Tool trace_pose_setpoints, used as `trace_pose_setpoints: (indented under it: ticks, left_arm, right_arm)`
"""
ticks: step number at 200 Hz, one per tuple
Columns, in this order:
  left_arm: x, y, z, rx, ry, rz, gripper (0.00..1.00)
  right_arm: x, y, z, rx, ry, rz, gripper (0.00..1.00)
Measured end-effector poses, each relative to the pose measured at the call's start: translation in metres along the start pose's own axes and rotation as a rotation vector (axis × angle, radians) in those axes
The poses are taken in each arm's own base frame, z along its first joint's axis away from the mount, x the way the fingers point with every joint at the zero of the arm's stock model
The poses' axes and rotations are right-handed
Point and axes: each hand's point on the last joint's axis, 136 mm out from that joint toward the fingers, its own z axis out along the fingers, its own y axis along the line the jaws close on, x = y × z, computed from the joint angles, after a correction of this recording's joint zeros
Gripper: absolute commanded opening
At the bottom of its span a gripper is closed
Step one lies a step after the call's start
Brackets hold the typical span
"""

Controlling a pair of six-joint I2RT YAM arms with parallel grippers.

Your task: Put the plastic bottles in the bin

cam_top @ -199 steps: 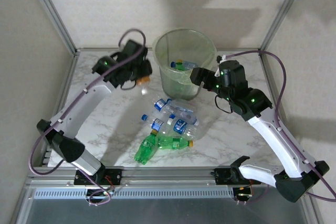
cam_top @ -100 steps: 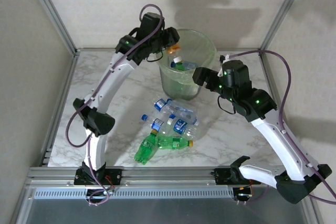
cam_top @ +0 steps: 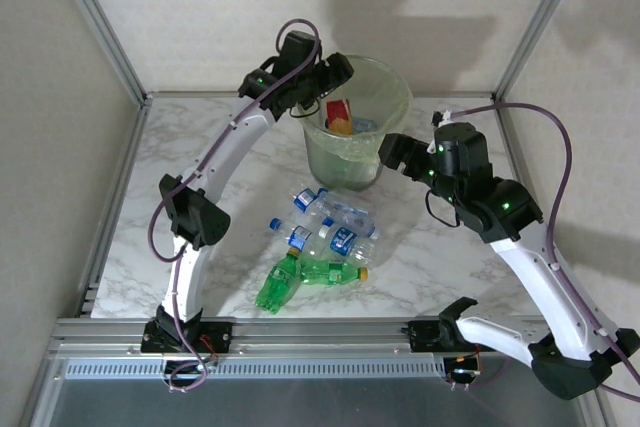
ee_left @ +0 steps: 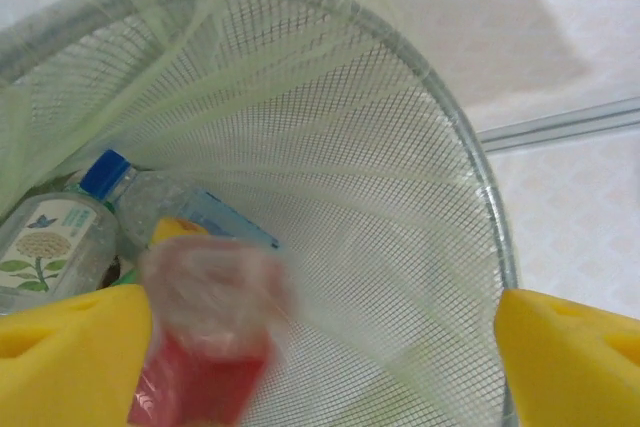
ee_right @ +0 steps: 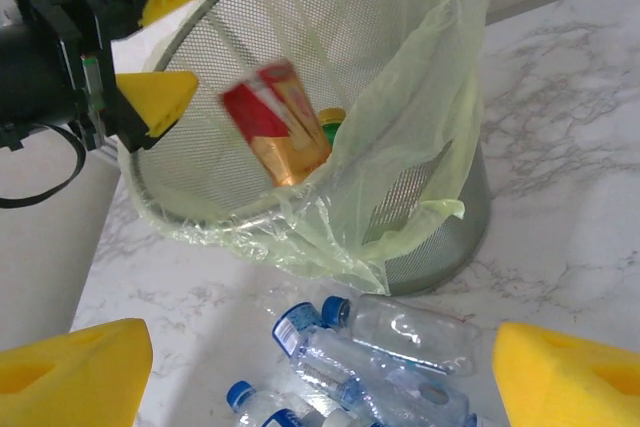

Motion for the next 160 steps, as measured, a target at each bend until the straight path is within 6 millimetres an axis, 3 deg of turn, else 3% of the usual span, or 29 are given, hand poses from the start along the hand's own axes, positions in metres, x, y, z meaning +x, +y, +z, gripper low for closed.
trace_pose_setpoints:
  ticks: [50, 80, 101, 117, 160]
  left_arm:
    - [-0.005, -0.007, -0.007, 0.022, -0.017, 0.003, 1.0]
    - [-0.014, -0.018, -0.03, 0.043, -0.055, 0.043, 1.0]
    - [-0.021, -0.027, -0.07, 0.073, -0.099, 0.083, 1.0]
    - [-0.028, -0.033, -0.114, 0.115, -0.153, 0.112, 1.0]
    - [-0.046, -0.028, -0.231, 0.216, -0.364, 0.142, 1.0]
  right_arm:
    - [-0.006, 0.004, -0.004, -0.005, -0.002, -0.002, 0.88]
    - [-0.001, 0.011, -0.004, -0.041, 0.027, -0.003, 0.86]
    - [0.01, 0.019, -0.004, -0.077, 0.064, -0.016, 0.86]
    - [0.027, 0.027, -0.003, -0.106, 0.108, -0.04, 0.85]
    - [0.098, 0.053, 0.008, -0.168, 0.286, -0.156, 0.85]
